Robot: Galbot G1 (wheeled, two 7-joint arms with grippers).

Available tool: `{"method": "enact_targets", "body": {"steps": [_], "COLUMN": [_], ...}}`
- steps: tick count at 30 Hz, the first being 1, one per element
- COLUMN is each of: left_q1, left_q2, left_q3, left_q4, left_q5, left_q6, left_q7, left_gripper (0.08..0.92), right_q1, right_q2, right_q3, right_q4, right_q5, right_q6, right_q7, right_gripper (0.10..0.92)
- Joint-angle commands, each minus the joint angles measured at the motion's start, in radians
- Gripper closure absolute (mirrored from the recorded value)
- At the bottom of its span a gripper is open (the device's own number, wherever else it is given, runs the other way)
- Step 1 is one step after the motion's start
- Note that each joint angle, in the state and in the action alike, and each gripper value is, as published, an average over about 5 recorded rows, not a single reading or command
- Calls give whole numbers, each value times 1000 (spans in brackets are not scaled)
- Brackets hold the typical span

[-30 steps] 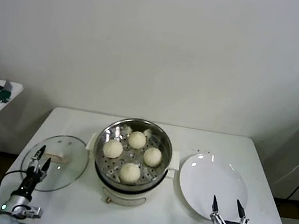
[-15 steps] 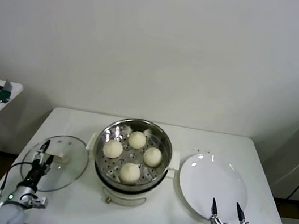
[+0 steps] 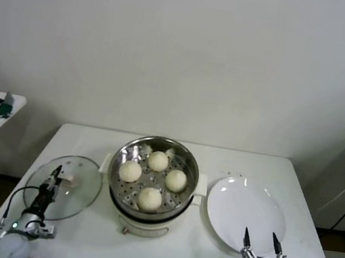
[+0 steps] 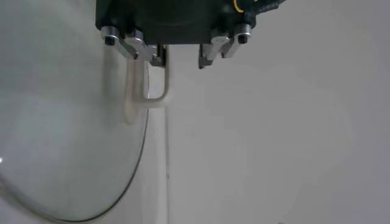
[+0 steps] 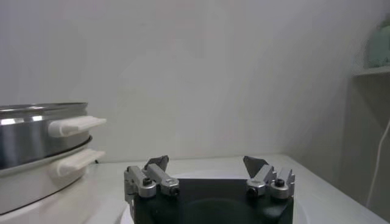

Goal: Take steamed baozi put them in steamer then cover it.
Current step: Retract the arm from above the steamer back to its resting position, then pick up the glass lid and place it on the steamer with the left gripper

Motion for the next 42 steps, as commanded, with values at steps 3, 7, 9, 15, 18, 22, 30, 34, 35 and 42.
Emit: {"method": "enact_targets", "body": {"steps": [3, 7, 9, 15, 18, 22, 30, 34, 35, 42], "left_q1": [-2, 6, 17, 80, 115, 140, 62, -1, -12, -40], "left_q2": [2, 14, 29, 107, 149, 182, 199, 160, 142, -13], "left_q3": [2, -16, -28, -65, -76, -72, 76, 196, 229, 434], "left_q4": [1, -70, -145, -428, -555, -687, -839, -890, -901, -910], "left_q5": [-15, -80, -144, -322, -356, -341, -241, -146, -114, 132], "left_q6": [6, 29, 55, 217, 329, 430, 603, 692, 707, 749], "left_q7": [13, 39, 65, 208, 284, 349, 431, 485, 499, 595], "left_gripper": [709, 818, 854, 863, 863, 863, 863, 863, 863, 863], "right_q1": [2, -2, -4, -5, -4, -1, 3, 8, 10, 23], "right_q2": [4, 5, 4, 0, 2, 8, 15, 21, 23, 30], "right_q3": [1, 1, 2, 5, 4, 2, -3, -7, -8, -9], "right_q4": [-1, 10, 13, 17, 22, 27, 17, 11, 9, -16], "right_q5": [-8, -15, -18, -60, -88, -109, -122, -123, -124, -118], "right_q6": [4, 7, 6, -22, -45, -61, -67, -61, -58, -25], "right_q7": [-2, -6, -7, 3, 20, 41, 57, 56, 56, 52], "right_gripper": [203, 203, 203, 203, 203, 203, 203, 203, 203, 203]}}
